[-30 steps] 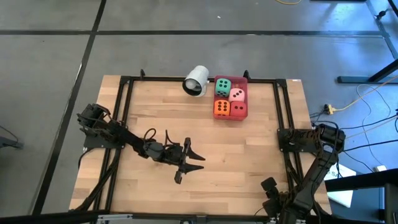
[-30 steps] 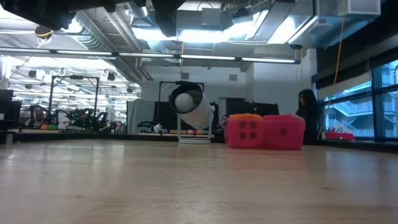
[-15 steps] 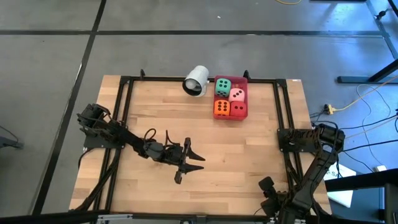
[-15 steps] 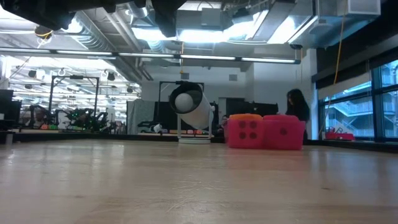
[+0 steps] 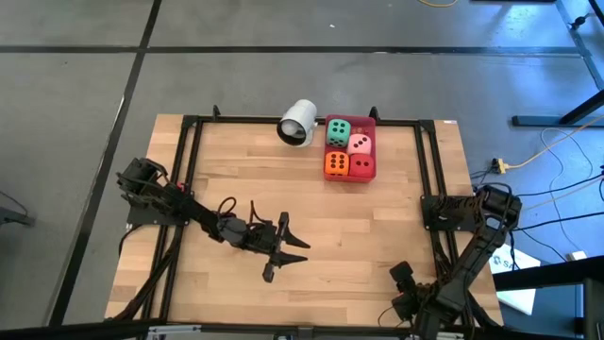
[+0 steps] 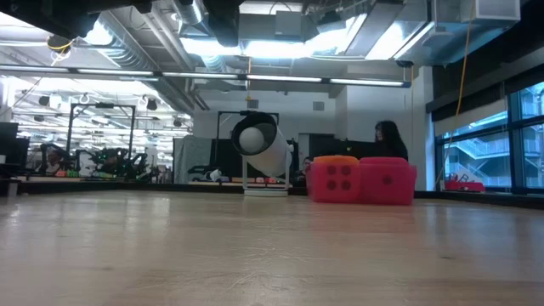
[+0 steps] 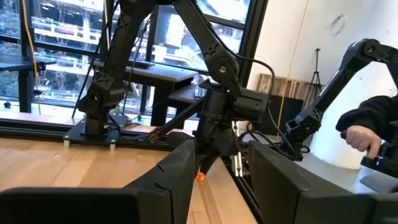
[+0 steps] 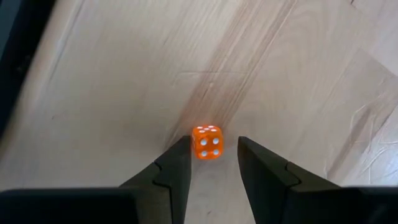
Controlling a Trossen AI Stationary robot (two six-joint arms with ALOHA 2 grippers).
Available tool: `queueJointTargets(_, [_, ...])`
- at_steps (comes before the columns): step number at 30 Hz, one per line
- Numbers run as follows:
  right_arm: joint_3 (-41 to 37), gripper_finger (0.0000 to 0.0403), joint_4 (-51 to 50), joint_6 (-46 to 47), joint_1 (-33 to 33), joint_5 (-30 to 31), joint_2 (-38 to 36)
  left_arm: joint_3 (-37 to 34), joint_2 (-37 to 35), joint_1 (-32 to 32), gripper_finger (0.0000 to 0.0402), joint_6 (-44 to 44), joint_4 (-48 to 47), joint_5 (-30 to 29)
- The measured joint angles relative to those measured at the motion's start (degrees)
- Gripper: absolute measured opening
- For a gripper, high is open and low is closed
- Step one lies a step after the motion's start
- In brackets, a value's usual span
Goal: Pick & Place Dice
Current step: Put the small orange dice into the red bin
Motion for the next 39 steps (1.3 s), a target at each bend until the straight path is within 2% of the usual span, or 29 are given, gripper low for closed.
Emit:
queueJointTargets(9, [-0.1,0.0124,0.0,-0.5,-0.3,-0.6,0.1,0.0,0.0,-0.2,0.0143,0.1,0.0,0.0])
queueJointTargets(20, [-0.1,0.0055,0.5,-0.6,-0.3,-1.6,0.1,0.0,0.0,-0.2,0.0143,0.1,0.0,0.0])
queueJointTargets(29, [-0.2,0.0054,0.5,-0.7,-0.3,-1.4,-0.1,0.0,0.0,-0.2,0.0143,0.1,0.0,-0.1])
queueJointTargets(33, [-0.6,0.0053,-1.8,-0.8,-0.7,1.6,-2.0,0.0,0.0,-0.2,0.0143,0.1,0.0,-0.2])
queueJointTargets(39, [-0.4,0.0053,-5.2,-0.4,-2.5,9.7,-8.5,0.0,0.0,-0.2,0.0143,0.1,0.0,-1.7])
